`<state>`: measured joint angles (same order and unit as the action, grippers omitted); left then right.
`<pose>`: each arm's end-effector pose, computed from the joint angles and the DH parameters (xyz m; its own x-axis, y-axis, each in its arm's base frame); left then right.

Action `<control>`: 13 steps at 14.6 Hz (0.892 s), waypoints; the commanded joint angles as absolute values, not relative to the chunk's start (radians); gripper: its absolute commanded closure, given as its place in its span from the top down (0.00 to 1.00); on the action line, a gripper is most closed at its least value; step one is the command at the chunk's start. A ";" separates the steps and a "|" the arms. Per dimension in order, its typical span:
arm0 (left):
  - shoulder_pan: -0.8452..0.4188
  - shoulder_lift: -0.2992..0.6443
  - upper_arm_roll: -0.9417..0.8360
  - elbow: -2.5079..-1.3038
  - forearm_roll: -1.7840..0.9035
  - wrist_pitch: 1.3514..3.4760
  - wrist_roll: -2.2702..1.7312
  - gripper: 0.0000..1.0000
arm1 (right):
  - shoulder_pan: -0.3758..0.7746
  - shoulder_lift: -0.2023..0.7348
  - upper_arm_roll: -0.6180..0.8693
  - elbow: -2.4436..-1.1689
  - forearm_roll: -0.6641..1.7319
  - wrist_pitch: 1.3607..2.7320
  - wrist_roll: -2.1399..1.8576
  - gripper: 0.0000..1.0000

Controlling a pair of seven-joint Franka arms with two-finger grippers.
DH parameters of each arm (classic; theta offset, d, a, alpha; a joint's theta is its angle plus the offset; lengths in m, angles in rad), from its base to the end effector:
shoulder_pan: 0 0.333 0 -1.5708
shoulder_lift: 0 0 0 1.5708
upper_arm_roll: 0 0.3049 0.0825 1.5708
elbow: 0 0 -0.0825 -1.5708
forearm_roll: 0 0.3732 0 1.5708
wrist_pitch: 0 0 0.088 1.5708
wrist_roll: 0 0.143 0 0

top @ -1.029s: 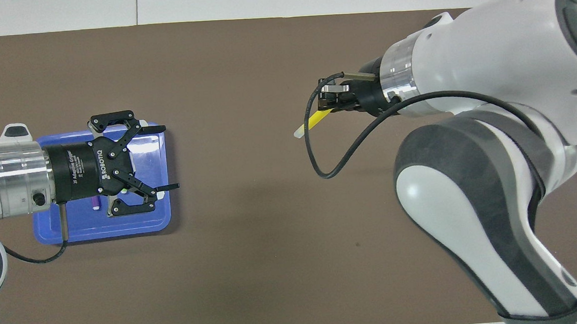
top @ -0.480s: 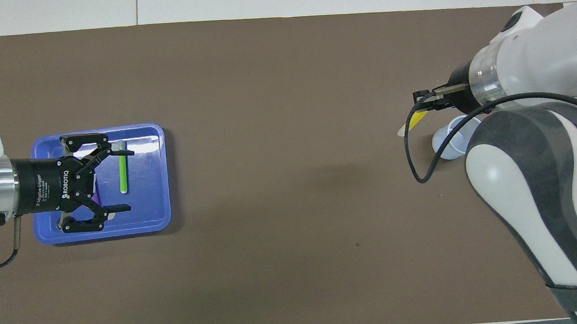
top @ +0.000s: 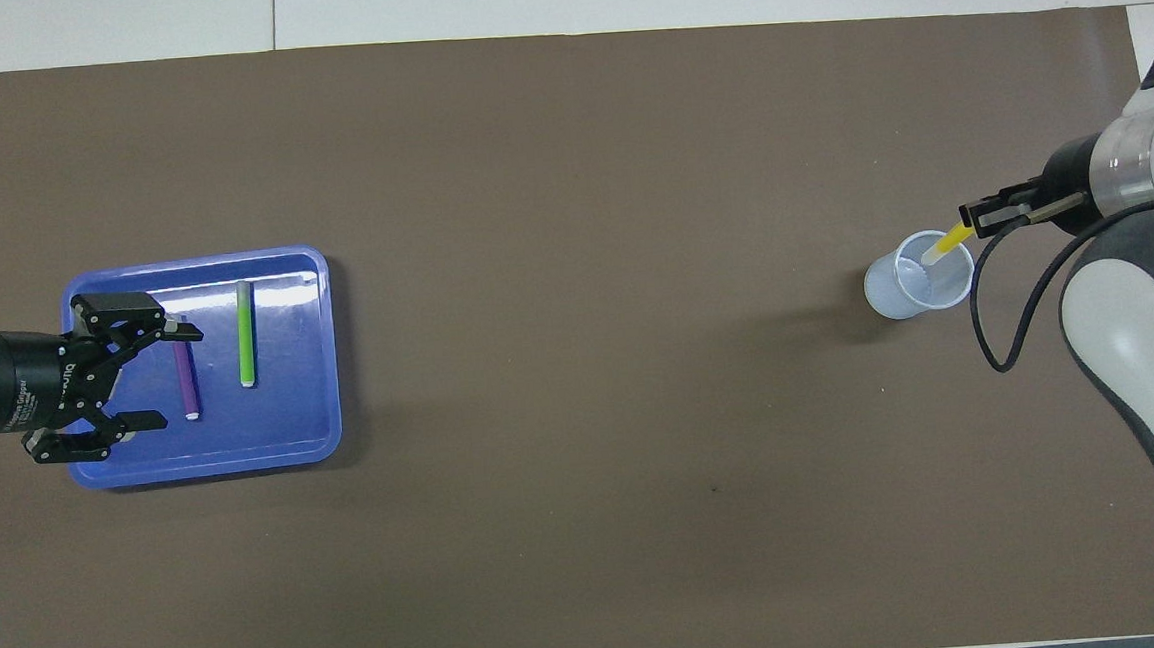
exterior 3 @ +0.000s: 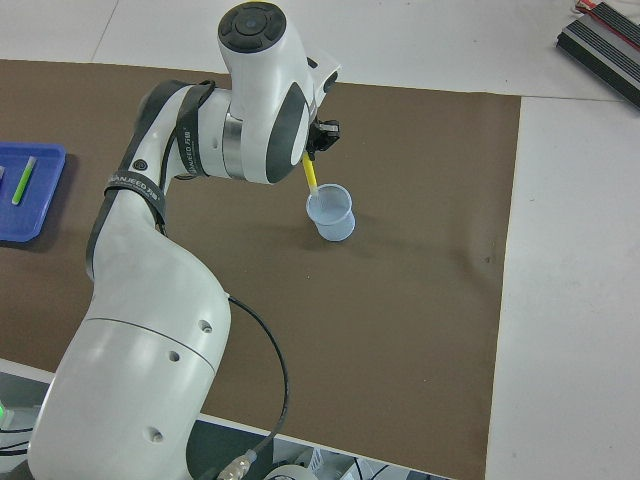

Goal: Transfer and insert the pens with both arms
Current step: 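Carry the yellow pen to the cup with the right gripper, then insert the yellow pen into the cup and release with the right gripper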

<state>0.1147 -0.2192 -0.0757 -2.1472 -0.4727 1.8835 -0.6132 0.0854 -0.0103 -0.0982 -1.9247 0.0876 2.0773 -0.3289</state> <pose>0.4802 -0.0321 0.4586 0.6892 0.6606 -0.2978 0.7245 -0.6234 0.2939 0.5687 -0.0002 0.4641 0.9463 0.2693 0.1787 0.2784 -0.9601 -0.0271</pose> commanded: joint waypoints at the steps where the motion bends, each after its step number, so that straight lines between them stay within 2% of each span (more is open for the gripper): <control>1: 0.126 -0.164 -0.081 -2.149 -0.355 1.884 -0.429 1.00 | 0.087 -0.066 -0.097 -2.043 0.052 2.177 -0.368 0.00; 9: 0.109 0.037 -0.083 -2.149 -0.135 2.075 -0.069 1.00 | 0.086 -0.060 -0.124 -2.204 0.031 2.391 -0.416 0.00; 13: 0.112 0.104 -0.083 -2.144 -0.008 2.175 0.017 0.99 | 0.084 -0.049 -0.155 -2.246 0.032 2.433 -0.411 0.00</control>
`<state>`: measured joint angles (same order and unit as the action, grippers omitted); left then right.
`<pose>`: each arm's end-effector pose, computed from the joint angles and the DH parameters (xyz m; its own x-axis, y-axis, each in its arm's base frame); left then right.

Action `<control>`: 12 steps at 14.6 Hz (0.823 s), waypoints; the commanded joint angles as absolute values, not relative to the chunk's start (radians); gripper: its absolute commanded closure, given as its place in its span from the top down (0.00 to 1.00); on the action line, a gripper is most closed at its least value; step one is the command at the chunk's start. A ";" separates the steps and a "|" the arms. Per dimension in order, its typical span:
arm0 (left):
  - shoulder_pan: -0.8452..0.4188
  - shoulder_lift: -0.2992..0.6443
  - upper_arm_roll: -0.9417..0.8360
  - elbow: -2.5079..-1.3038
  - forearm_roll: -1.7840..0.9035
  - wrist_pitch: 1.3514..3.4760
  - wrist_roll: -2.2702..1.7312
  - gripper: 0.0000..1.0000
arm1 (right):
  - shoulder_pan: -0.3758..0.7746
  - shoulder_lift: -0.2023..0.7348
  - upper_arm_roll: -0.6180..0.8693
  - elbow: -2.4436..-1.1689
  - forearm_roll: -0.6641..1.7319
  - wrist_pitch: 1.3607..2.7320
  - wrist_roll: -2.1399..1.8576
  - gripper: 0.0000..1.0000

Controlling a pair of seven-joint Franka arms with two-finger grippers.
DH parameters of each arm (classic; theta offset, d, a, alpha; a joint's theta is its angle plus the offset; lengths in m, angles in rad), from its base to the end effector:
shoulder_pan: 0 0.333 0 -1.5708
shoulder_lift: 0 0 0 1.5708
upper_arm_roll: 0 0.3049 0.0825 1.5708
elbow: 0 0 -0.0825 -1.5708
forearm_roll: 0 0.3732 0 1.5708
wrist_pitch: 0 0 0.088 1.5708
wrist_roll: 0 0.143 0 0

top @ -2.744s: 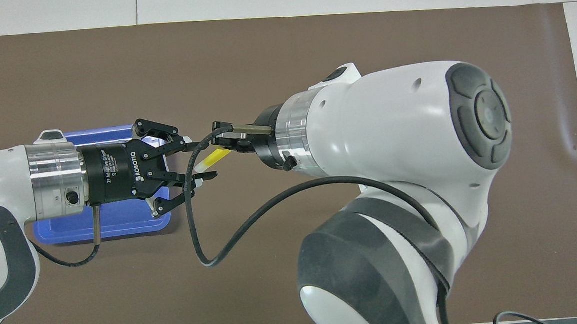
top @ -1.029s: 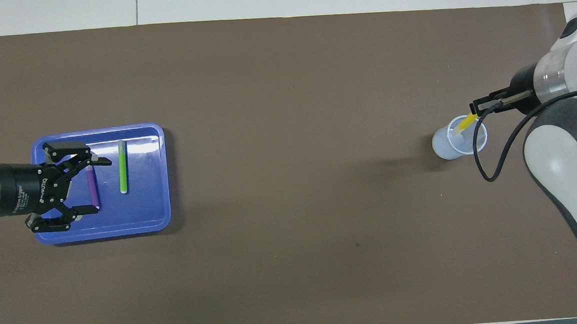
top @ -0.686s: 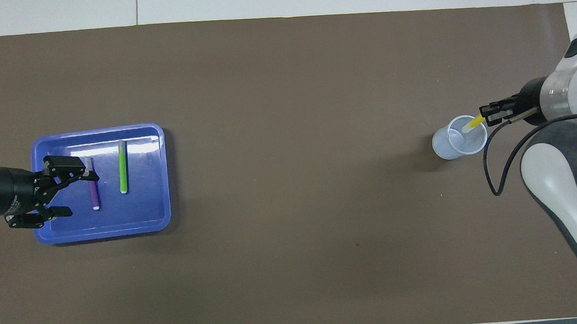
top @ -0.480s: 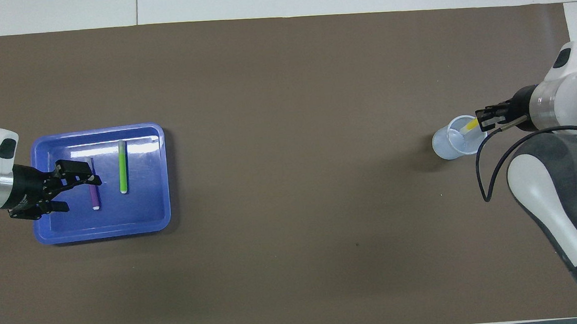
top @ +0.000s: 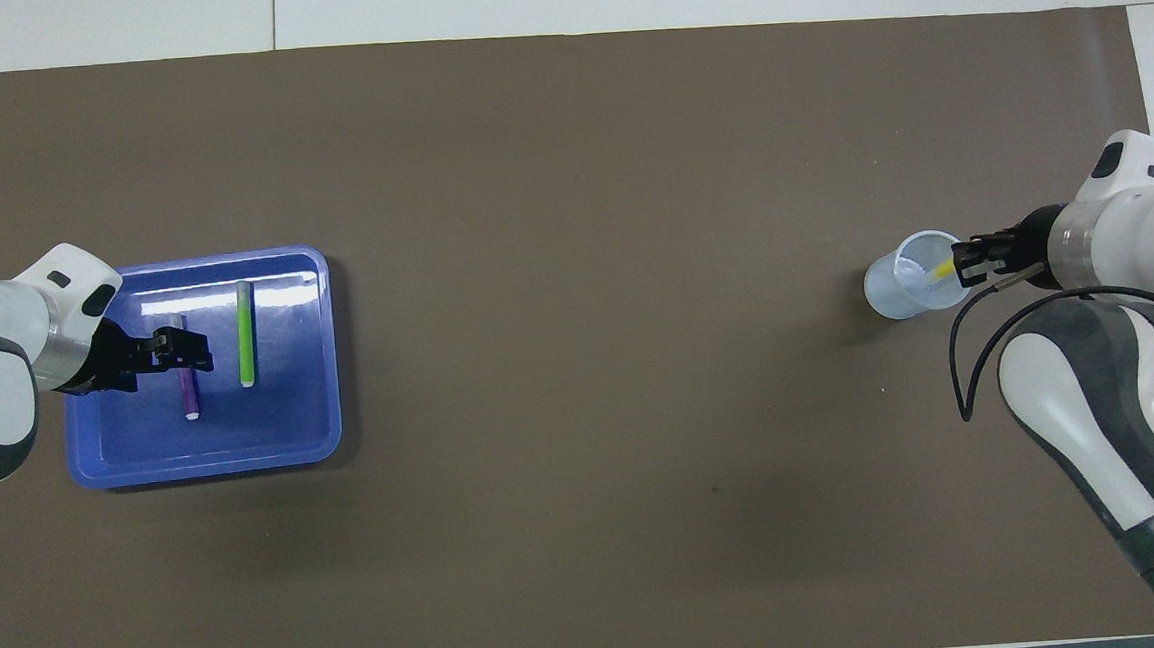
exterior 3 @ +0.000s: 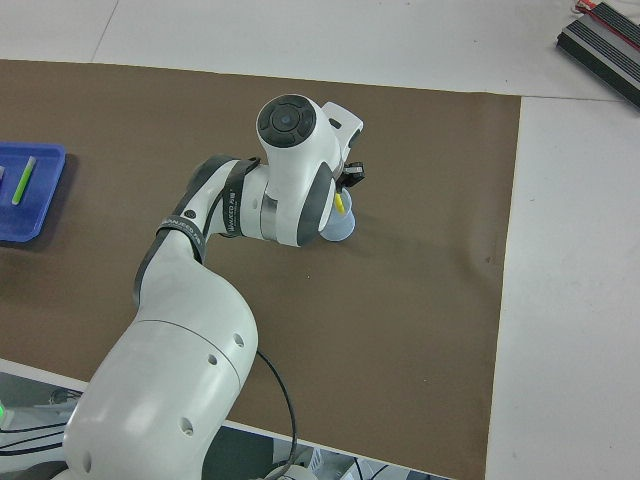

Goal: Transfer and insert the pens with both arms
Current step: 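Insert the yellow pen into the cup and release with the right gripper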

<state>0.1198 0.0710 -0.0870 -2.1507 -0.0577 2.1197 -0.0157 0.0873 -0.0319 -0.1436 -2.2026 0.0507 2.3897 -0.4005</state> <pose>0.5237 0.0128 0.3198 0.9916 0.0779 -0.1032 0.0834 -0.9952 0.0504 0.5436 -0.0291 0.3772 0.9281 0.3026 0.2170 0.3010 -0.9527 0.0415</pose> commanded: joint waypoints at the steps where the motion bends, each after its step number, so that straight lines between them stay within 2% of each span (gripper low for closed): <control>1: 0.112 0.116 -0.081 -2.146 -0.003 2.212 0.017 0.97 | 0.084 -0.046 -0.158 -2.253 0.034 2.445 -0.411 0.00; 6: 0.112 0.181 -0.081 -2.146 0.041 2.296 0.017 0.90 | 0.084 -0.029 -0.158 -2.264 0.049 2.462 -0.396 0.00; 8: 0.118 0.192 -0.083 -2.149 0.041 2.309 0.018 0.84 | 0.084 -0.029 -0.158 -2.264 0.049 2.461 -0.387 0.00; 9: 0.120 0.192 -0.083 -2.151 0.041 2.310 0.018 0.82 | 0.084 -0.029 -0.158 -2.264 0.049 2.461 -0.385 0.25; 10: 0.121 0.193 -0.083 -2.151 0.041 2.313 0.018 0.81 | 0.084 -0.028 -0.158 -2.261 0.049 2.461 -0.382 0.58; 11: 0.123 0.195 -0.083 -2.152 0.041 2.318 0.018 0.80 | 0.084 -0.018 -0.158 -2.250 0.051 2.461 -0.371 0.87; 12: 0.121 0.201 -0.083 -2.154 0.041 2.324 0.018 0.77 | 0.084 -0.017 -0.160 -2.235 0.051 2.459 -0.351 1.00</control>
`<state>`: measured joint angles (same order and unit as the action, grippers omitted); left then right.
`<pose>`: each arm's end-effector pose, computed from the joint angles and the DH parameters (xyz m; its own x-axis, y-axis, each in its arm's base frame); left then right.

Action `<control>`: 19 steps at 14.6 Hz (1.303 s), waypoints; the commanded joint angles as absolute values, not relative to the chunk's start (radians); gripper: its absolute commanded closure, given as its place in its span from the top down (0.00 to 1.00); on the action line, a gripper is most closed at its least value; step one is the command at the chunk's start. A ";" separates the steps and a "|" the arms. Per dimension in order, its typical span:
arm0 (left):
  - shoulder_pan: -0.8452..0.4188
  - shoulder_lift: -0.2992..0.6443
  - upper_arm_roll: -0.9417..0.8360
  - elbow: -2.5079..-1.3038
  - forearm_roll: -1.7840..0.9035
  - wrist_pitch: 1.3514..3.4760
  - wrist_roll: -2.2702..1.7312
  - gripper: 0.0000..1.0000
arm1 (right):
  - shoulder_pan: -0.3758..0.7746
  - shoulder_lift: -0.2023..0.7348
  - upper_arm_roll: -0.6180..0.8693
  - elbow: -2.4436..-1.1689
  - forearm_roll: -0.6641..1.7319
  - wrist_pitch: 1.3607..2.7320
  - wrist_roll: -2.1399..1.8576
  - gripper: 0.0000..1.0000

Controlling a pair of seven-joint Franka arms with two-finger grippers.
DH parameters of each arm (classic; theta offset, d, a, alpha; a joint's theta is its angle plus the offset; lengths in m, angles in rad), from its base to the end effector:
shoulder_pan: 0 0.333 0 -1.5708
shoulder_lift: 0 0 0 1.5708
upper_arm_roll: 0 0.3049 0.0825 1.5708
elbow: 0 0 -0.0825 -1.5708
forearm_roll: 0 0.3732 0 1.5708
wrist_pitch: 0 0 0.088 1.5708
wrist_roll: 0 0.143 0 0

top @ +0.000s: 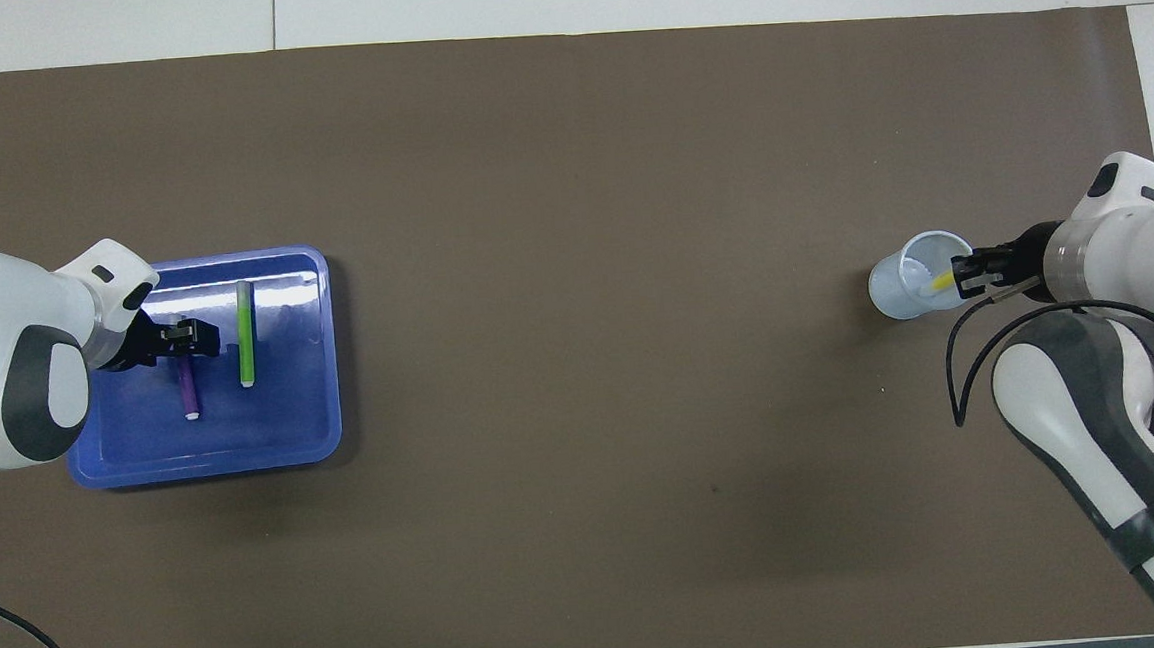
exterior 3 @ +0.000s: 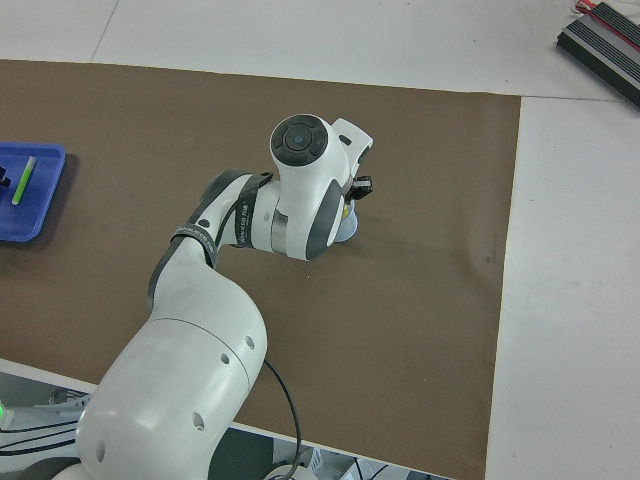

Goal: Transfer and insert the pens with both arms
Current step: 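Insert the yellow pen into the cup and release with the right gripper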

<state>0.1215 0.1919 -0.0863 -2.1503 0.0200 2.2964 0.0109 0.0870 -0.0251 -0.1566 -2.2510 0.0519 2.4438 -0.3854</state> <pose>0.5453 0.0200 0.2690 0.9989 0.0118 -0.0449 0.0120 -0.9999 0.0026 0.5367 -0.0362 0.3572 0.9374 0.2733 0.2161 0.2714 -0.9617 0.0390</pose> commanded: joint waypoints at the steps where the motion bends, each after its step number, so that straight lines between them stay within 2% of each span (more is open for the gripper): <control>1: 0.120 0.210 -0.083 -2.155 0.041 2.327 0.017 0.75 | 0.083 -0.012 -0.160 -2.220 0.051 2.454 -0.336 1.00; 4: 0.123 0.215 -0.083 -2.155 0.041 2.333 0.018 0.68 | 0.083 -0.008 -0.160 -2.163 0.051 2.418 -0.308 1.00; 6: 0.124 0.216 -0.083 -2.154 0.041 2.333 0.018 0.63 | 0.084 -0.009 -0.160 -2.100 0.049 2.329 -0.263 1.00; 9: 0.124 0.216 -0.083 -2.151 0.041 2.330 0.017 0.45 | 0.087 0.003 -0.156 -1.962 0.031 2.150 -0.172 1.00; 13: 0.127 0.216 -0.081 -2.148 0.041 2.329 0.015 0.13 | 0.086 0.031 -0.146 -1.783 -0.041 1.943 -0.121 1.00; 14: 0.127 0.216 -0.081 -2.148 0.041 2.329 0.015 0.00 | 0.086 0.034 -0.143 -1.741 -0.049 1.887 -0.103 1.00; 19: 0.129 0.216 -0.080 -2.145 0.041 2.319 0.014 0.00 | 0.074 0.014 -0.091 -1.689 -0.072 1.747 -0.040 1.00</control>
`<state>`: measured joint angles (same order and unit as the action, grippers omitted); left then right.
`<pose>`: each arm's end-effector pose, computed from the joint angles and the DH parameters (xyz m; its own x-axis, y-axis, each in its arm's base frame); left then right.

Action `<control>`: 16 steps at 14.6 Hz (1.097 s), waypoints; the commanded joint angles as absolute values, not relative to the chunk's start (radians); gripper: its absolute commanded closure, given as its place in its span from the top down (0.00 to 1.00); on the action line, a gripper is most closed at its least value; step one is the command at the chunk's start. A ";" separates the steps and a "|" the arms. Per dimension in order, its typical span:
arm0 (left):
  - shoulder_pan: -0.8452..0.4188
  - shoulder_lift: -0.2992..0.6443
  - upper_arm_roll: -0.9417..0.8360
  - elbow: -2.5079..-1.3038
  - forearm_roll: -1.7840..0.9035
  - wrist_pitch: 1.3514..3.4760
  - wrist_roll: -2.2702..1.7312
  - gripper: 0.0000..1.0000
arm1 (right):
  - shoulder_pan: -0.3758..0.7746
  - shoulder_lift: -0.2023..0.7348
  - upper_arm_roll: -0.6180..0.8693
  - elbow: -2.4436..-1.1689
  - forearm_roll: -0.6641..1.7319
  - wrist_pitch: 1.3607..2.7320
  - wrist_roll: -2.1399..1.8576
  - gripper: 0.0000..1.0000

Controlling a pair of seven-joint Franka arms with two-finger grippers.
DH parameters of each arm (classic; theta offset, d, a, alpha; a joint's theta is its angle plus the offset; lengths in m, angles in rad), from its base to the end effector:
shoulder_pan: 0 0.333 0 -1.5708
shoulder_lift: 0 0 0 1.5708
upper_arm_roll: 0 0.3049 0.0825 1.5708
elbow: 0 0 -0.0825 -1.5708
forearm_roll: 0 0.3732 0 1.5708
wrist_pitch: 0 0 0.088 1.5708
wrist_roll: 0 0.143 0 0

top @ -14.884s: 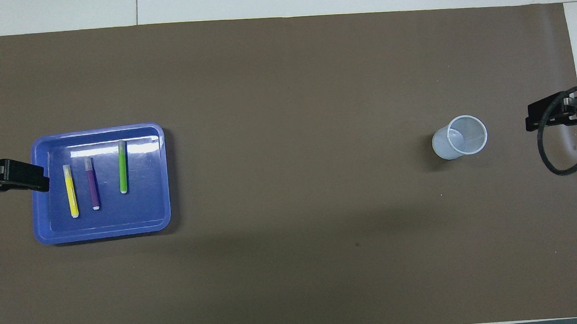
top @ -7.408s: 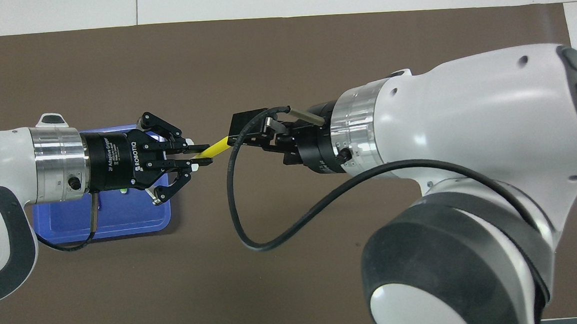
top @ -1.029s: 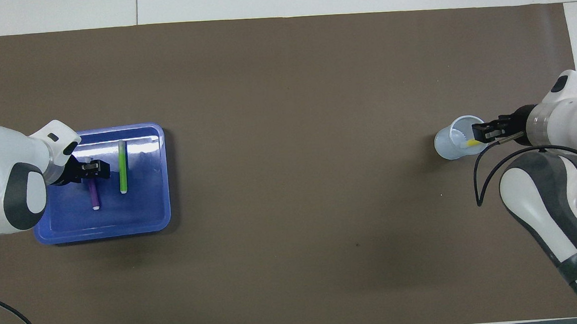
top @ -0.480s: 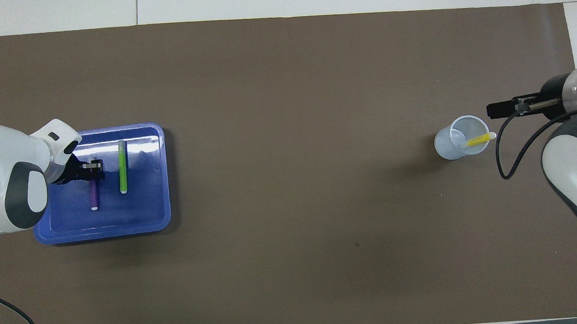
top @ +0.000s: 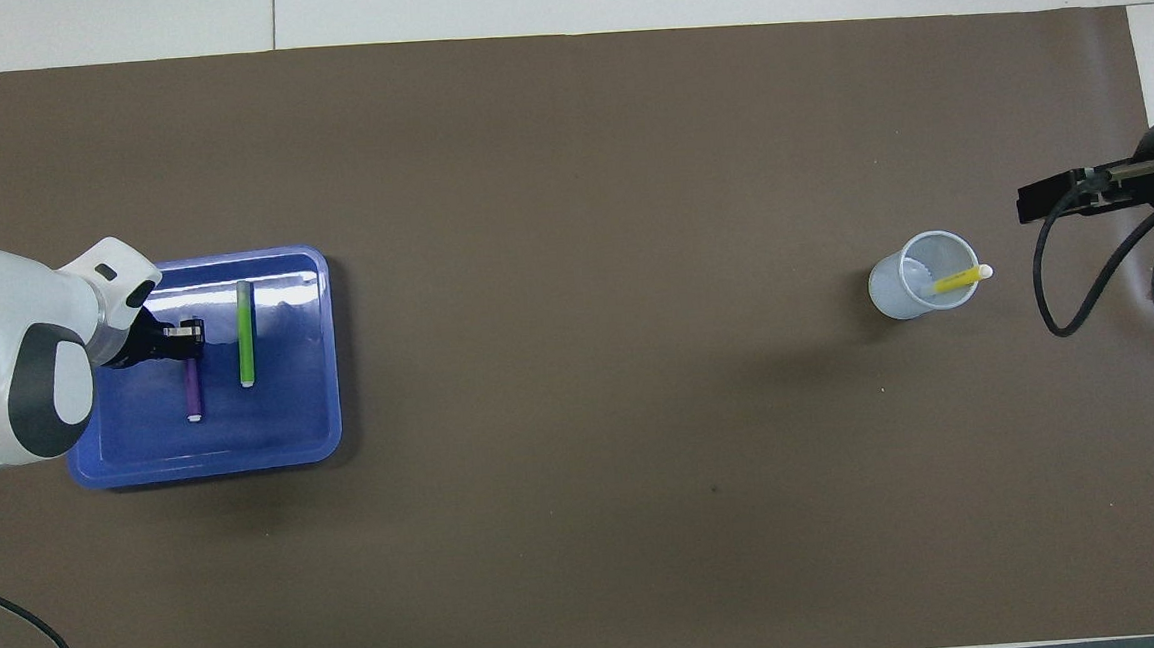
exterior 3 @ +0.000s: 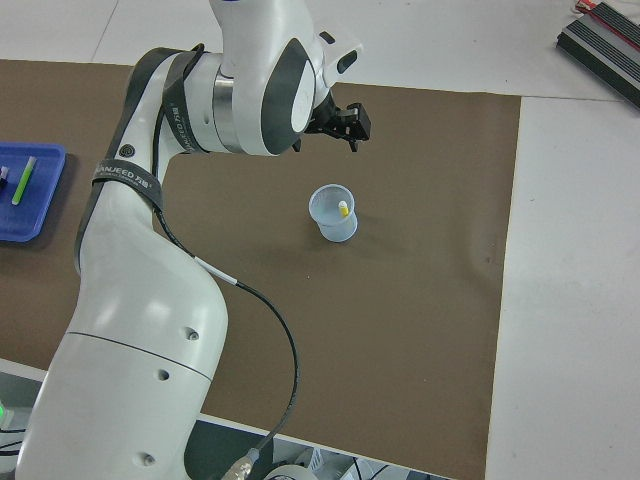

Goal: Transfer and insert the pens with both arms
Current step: 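Grasp the purple pen in the tray with the left gripper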

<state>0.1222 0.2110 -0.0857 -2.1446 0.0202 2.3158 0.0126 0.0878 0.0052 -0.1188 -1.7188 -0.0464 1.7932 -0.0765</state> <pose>0.5488 0.0207 0.2625 0.9992 0.0114 -0.0388 0.0115 -0.9999 0.0041 0.5628 -0.0229 0.5256 0.9963 0.0557 0.0652 0.0524 -0.9973 0.0516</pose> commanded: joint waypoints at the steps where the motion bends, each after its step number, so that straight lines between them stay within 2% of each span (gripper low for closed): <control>1: 0.130 0.216 -0.080 -2.143 0.041 2.318 0.014 0.00 | 0.069 0.005 -0.075 -1.689 -0.072 1.731 -0.022 1.00; 4: 0.136 0.216 -0.080 -2.112 0.041 2.272 0.011 0.00 | 0.068 -0.015 -0.054 -1.690 -0.072 1.694 0.034 1.00; 12: 0.141 0.209 -0.080 -1.913 -0.018 1.958 -0.017 0.00 | 0.064 -0.051 -0.021 -1.697 -0.055 1.631 0.097 1.00; 16: 0.132 0.206 -0.081 -1.770 -0.185 1.810 -0.291 0.00 | 0.064 -0.049 -0.023 -1.690 -0.051 1.629 0.097 1.00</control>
